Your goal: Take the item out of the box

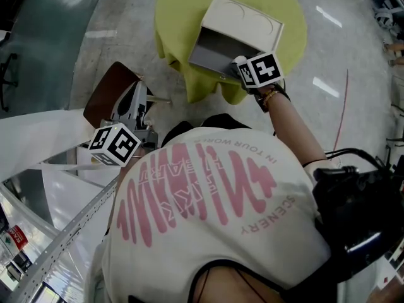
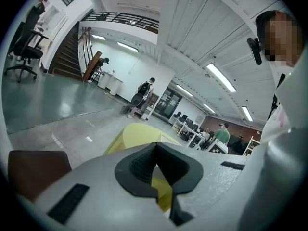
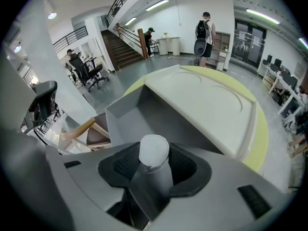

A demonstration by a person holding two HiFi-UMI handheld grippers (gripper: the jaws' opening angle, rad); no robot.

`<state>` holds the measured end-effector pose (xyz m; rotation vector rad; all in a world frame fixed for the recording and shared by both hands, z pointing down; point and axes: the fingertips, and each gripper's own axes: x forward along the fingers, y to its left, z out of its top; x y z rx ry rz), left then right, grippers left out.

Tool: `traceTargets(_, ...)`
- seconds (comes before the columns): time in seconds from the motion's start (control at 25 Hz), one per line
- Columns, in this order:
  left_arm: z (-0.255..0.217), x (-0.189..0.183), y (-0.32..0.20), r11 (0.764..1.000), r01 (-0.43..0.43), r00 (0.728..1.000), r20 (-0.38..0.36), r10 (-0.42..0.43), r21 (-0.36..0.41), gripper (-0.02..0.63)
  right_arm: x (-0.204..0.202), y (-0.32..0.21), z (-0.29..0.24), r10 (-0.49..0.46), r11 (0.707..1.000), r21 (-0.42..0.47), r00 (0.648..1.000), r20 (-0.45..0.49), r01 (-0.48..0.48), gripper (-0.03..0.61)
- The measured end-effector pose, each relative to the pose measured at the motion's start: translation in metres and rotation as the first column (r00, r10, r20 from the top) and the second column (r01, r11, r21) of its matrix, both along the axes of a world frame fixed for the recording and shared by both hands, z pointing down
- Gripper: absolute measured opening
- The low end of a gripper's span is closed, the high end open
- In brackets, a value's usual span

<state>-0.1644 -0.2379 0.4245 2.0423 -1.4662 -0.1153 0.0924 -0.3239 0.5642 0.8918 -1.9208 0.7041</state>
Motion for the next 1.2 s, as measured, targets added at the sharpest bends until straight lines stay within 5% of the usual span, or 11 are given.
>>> traceTargets(1.2, -0.0059, -0.0013, 0.0031, 1.0, 0.014, 1.0, 0.003, -0.014, 0.021, 0.006, 0.0074, -0.0073, -0.0072, 0.048, 0.998, 0.031, 0.999, 0.02, -0.049, 0.161)
